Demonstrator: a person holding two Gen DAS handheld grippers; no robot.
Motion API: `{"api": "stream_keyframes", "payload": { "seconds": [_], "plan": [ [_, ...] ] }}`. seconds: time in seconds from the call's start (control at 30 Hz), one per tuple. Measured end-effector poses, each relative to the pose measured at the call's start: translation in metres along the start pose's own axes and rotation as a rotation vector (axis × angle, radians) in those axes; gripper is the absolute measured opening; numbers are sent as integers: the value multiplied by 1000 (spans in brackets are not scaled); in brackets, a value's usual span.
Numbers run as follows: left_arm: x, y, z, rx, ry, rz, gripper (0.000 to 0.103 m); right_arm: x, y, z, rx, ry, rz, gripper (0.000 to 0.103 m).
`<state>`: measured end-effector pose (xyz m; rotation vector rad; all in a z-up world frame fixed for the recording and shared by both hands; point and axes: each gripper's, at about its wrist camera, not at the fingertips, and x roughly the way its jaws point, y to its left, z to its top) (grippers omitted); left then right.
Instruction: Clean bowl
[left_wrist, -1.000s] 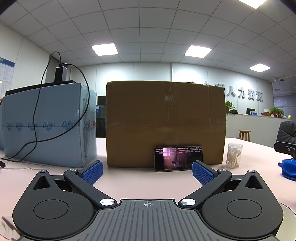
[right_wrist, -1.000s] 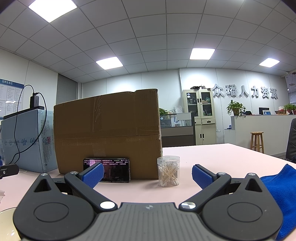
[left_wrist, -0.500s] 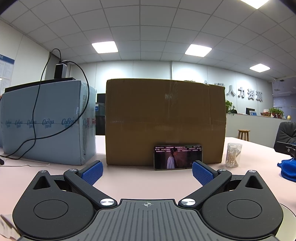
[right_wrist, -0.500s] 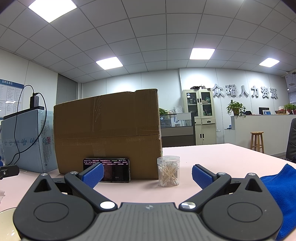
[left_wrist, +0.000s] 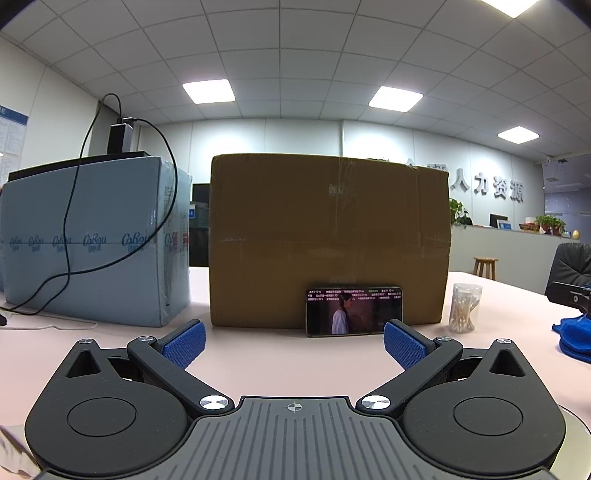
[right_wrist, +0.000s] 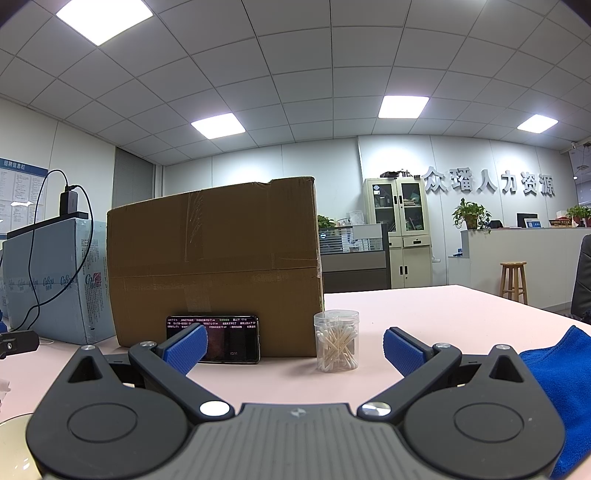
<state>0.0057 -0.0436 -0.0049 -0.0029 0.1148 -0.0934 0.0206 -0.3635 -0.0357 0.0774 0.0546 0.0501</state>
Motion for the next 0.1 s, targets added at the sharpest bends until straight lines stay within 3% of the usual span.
{"api": "stream_keyframes", "payload": {
  "seconds": [0.1],
  "plan": [
    [1, 0, 0, -1, 2, 1, 103, 1, 1, 0, 1, 0, 0, 103]
  ]
}}
